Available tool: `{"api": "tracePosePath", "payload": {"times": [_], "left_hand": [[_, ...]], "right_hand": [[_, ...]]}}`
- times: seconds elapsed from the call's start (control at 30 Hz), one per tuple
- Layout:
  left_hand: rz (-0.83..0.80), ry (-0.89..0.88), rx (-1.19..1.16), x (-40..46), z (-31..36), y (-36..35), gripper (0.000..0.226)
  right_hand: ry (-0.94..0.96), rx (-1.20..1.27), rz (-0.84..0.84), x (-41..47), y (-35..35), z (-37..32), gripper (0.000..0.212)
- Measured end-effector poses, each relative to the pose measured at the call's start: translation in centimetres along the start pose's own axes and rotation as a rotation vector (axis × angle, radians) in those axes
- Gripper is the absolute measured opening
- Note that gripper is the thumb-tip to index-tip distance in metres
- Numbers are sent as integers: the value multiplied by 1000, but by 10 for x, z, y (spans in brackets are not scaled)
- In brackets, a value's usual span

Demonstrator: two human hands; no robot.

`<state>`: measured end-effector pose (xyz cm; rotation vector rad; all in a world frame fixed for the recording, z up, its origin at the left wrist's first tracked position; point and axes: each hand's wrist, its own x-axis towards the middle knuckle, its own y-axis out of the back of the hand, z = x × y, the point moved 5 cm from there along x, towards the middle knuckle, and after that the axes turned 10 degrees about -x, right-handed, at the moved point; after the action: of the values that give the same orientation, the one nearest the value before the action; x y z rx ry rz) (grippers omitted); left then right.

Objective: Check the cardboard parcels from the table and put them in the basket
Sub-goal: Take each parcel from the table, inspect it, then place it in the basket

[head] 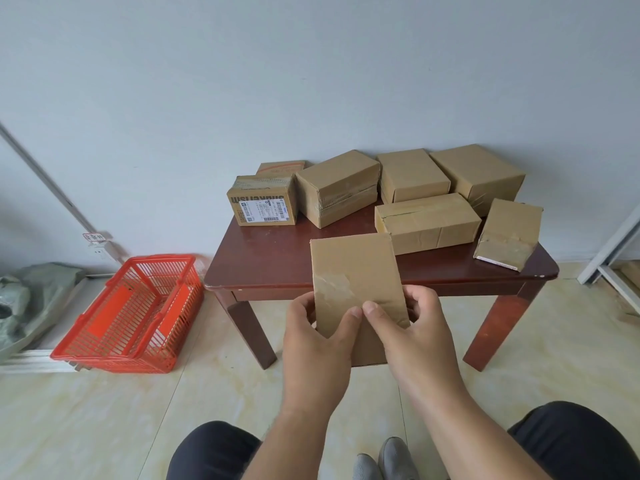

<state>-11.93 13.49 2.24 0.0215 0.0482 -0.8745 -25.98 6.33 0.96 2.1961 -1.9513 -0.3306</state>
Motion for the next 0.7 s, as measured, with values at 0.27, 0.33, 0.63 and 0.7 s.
{"api": "tracePosePath", "payload": {"times": [0.27,0.33,0.63,0.7], "left_hand": [[41,-46,46,4,-2,3,49],[42,-58,47,1,-3,2,49],[61,-7,50,3,1,5,35],[40,-16,63,1,0,3,36]], "right_hand": [[31,-27,-29,-3,0,2,48],[33,-55,-14,0,1,0,61],[26,-95,-19,1,0,7,39],[14,-110,-5,4,3,7,34]]}}
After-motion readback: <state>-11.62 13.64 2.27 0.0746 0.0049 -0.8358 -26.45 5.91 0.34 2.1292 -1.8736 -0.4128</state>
